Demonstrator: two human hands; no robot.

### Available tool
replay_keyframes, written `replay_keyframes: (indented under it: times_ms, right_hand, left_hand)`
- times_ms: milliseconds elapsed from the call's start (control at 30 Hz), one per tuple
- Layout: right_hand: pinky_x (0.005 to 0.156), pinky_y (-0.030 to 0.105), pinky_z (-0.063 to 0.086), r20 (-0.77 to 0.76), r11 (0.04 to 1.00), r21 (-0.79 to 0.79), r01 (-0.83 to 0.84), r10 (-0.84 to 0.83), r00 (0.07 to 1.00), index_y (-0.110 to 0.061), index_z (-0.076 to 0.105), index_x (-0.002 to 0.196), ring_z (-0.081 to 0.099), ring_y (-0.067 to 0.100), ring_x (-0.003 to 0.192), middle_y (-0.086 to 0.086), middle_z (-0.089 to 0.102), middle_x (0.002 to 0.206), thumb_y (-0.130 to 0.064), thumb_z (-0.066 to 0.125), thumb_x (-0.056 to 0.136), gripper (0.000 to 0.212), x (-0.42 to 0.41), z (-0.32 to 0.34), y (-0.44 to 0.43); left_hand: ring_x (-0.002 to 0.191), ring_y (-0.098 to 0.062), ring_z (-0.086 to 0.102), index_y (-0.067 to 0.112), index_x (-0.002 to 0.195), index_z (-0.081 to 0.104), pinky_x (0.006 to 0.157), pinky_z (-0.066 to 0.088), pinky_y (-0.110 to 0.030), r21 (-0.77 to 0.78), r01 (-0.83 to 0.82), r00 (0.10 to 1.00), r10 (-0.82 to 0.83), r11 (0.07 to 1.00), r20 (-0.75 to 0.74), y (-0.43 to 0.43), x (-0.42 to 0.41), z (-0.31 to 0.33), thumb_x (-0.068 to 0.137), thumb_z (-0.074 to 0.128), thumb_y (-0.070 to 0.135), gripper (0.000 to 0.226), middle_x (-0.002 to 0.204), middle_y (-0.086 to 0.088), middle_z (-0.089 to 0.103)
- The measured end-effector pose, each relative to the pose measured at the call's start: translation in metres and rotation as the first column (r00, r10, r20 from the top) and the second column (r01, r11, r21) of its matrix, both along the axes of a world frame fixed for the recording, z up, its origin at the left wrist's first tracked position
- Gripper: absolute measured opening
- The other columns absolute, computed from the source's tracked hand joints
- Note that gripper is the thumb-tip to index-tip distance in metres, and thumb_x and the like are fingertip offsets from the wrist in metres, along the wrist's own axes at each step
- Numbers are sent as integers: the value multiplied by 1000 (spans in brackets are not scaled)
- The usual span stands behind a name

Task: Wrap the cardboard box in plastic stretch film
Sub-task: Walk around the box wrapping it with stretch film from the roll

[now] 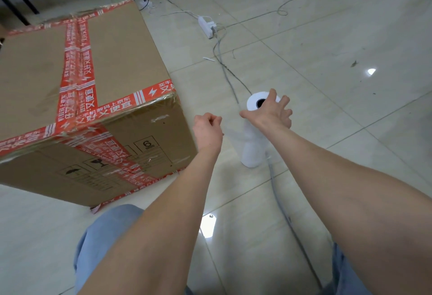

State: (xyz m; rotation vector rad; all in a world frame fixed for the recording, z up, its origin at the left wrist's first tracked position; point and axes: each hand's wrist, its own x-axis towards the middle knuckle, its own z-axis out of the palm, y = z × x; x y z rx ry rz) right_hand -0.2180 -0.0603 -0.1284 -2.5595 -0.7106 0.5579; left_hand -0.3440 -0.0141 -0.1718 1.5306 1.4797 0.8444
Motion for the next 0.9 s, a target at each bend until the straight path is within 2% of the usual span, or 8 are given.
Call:
replay_keyframes:
  times_ms: [67, 200, 500, 600, 667, 767, 833, 900]
  right_hand:
    - [71, 33, 38, -17, 1000, 1, -6, 6, 1000, -27, 24, 140, 50, 37, 110, 8, 28, 136, -48, 75, 65, 92, -2, 2, -1]
    - [69, 32, 39, 55, 995, -30, -97, 99, 994, -29, 32, 137, 53, 35, 103, 8, 33, 130, -42, 76, 64, 87, -13, 5, -5]
    - [68, 33, 38, 120, 878, -245, -410, 447, 886, -35, 42, 127, 40, 30, 111, 4, 35, 123, -36, 74, 63, 71, -10, 23, -8]
    - [76, 34, 41, 93, 825, -267, -498, 537, 839, -39, 36, 134, 35, 29, 119, 2, 33, 132, -29, 71, 66, 77, -6, 24, -5]
    - [80, 35, 42, 71, 828, -240, -507, 536, 841, -38, 33, 137, 33, 29, 123, 1, 30, 137, -29, 71, 68, 80, -6, 23, -3]
    - [86, 38, 41, 50, 905, -143, -400, 410, 911, -31, 33, 137, 38, 32, 122, 4, 30, 136, -50, 74, 67, 83, -11, 20, 1]
    - [80, 35, 40, 46, 933, -131, -337, 345, 938, -27, 31, 138, 46, 34, 115, 7, 31, 134, -60, 73, 65, 90, -15, 16, 1]
    - [72, 32, 39, 55, 937, -127, -326, 334, 941, -29, 28, 138, 53, 32, 102, 8, 30, 133, -58, 72, 68, 88, -18, 12, -1]
  left_hand:
    - [63, -24, 65, 14, 69, 49, 52, 52, -21, -32, -43, 997, 45, 999, 65, -3, -2, 2, 95, 49, 11, 26, 95, -19, 62]
    - [68, -21, 63, 9, 78, 46, 61, 56, -28, -134, -140, 966, 165, 981, 197, -9, -8, 15, 99, 37, 7, 23, 86, -12, 62]
    - [58, -14, 56, 6, 91, 46, 61, 55, -29, -117, -235, 957, 251, 965, 144, -2, -37, 24, 100, 30, 5, 19, 73, -3, 54]
    - [56, -14, 55, 7, 91, 47, 62, 57, -30, -110, -262, 955, 274, 959, 116, -1, -42, 26, 100, 30, 6, 19, 74, -2, 54]
    - [56, -14, 53, 7, 90, 47, 61, 56, -30, -102, -256, 958, 267, 961, 105, -3, -44, 25, 100, 32, 8, 19, 74, -2, 53]
    - [54, -14, 52, 7, 88, 48, 59, 56, -30, -91, -232, 965, 241, 968, 103, -6, -45, 23, 100, 35, 9, 18, 73, -2, 53]
    - [54, -15, 52, 8, 87, 48, 56, 53, -29, -77, -212, 972, 219, 974, 88, -9, -46, 21, 100, 36, 10, 18, 71, -1, 53]
    - [55, -18, 56, 9, 87, 48, 50, 45, -23, -53, -183, 982, 185, 982, 40, -11, -48, 18, 100, 36, 12, 18, 70, 1, 53]
